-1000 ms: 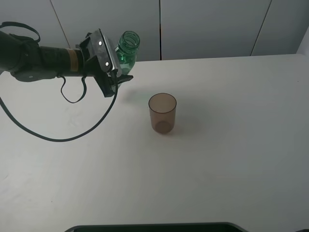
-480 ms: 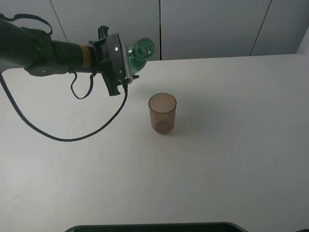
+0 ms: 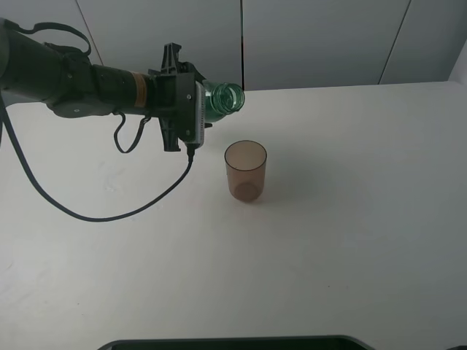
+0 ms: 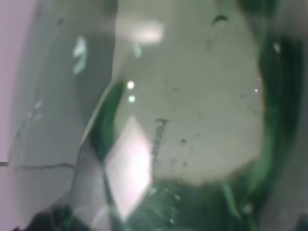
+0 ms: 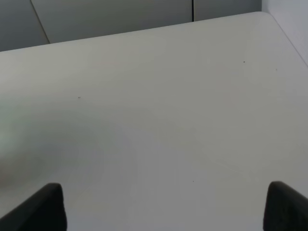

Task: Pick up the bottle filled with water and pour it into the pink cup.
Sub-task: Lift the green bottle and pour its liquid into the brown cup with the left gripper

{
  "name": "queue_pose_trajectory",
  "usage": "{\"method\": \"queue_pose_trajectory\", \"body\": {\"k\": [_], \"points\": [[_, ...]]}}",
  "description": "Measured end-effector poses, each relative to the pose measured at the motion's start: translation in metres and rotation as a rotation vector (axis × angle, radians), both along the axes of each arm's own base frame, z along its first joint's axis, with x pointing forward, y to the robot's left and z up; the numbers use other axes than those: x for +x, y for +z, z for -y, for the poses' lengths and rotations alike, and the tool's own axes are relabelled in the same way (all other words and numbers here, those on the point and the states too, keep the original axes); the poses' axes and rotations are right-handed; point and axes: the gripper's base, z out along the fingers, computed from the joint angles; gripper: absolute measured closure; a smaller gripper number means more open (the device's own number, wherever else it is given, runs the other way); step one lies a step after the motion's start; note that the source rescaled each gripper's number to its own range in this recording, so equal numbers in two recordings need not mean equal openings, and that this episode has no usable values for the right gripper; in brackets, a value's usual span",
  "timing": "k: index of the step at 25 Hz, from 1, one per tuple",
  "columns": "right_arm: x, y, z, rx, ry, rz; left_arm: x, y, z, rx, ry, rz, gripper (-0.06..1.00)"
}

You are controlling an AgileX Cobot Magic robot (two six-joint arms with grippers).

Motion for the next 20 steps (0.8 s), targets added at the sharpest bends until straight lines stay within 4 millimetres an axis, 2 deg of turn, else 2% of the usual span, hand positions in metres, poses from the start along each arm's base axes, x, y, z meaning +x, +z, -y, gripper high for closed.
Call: {"method": "queue_pose_trajectory", "body": {"k": [20], "points": [[0.0, 0.0, 0.0, 0.0, 0.0, 0.0, 0.0038, 0.0016, -0.0018, 0.105, -0.063, 0.165, 0.94]]}}
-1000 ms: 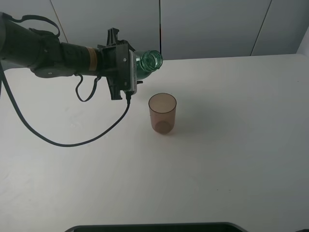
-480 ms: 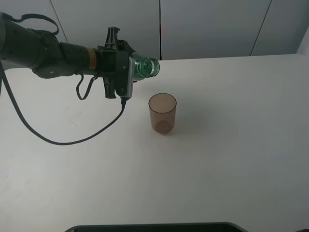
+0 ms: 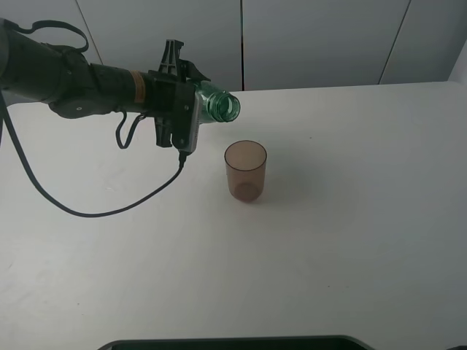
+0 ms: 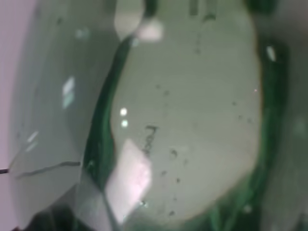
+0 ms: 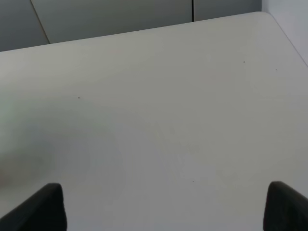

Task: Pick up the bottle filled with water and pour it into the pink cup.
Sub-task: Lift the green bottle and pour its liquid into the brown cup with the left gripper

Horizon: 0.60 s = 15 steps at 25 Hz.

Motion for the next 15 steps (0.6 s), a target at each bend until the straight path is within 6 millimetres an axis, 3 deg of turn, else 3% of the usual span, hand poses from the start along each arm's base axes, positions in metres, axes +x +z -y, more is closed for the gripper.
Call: {"method": "queue_pose_trajectory", "body": {"k": [9, 15], "points": [[0.0, 0.0, 0.0, 0.0, 0.0, 0.0, 0.004, 0.009, 0.006, 0.006, -0.025, 0.059, 0.94], [0.0, 0.0, 0.0, 0.0, 0.0, 0.0, -0.004, 0.01, 0.018, 0.024, -0.076, 0.086, 0.94]]}}
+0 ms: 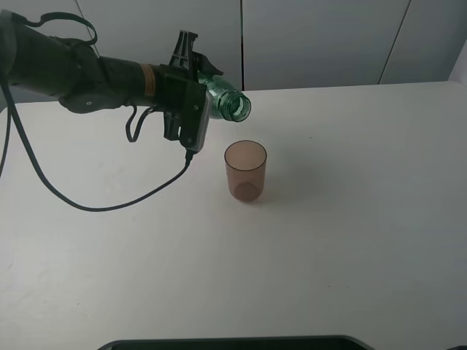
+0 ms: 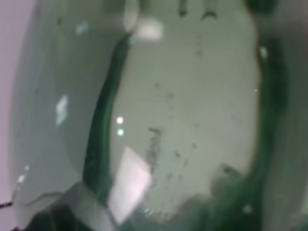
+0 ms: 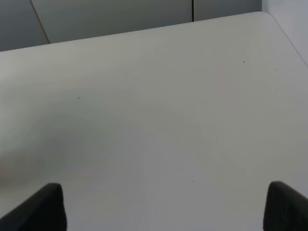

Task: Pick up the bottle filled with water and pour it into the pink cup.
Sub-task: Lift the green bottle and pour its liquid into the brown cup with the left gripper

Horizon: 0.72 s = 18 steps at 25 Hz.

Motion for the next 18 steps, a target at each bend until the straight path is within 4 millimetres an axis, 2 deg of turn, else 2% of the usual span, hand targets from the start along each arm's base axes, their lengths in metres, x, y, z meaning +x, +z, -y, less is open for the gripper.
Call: {"method": "queue_pose_trajectory", "body": {"k": [18], "points": [[0.0, 0.0, 0.0, 0.0, 0.0, 0.0, -0.0008, -0.0032, 0.0, 0.065, -0.01, 0.023, 0.94]]}}
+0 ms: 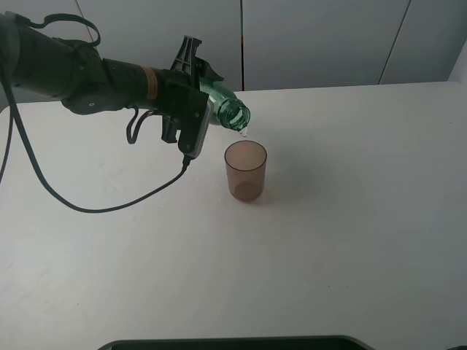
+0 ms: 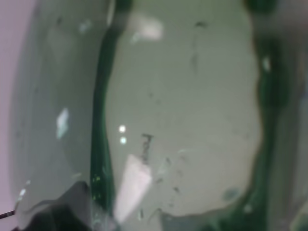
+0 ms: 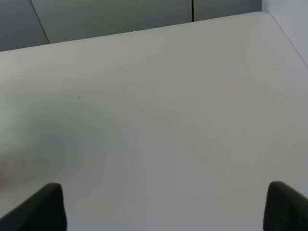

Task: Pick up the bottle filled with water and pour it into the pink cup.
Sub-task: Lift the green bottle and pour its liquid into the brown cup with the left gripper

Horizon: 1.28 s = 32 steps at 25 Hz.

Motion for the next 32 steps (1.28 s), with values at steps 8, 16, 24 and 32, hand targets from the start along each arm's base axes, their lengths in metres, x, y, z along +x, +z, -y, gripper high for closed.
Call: {"method": "queue_pose_trajectory", "body": {"k": [8, 16, 24, 32], "points": [[0.0, 0.0, 0.0, 0.0, 0.0, 0.0, 0.0008, -0.0073, -0.0009, 0.034, 0.0, -0.006, 0.94], [0.0, 0.0, 0.0, 0.0, 0.0, 0.0, 0.0009, -0.0074, -0.001, 0.044, -0.006, 0.004, 0.94], [0.0, 0.0, 0.0, 0.0, 0.0, 0.0, 0.001, -0.0077, -0.0014, 0.055, -0.009, 0.009, 0.94], [0.0, 0.0, 0.0, -0.003, 0.002, 0.0, 0.001, -0.008, -0.0017, 0.068, -0.016, 0.02, 0.94]]}}
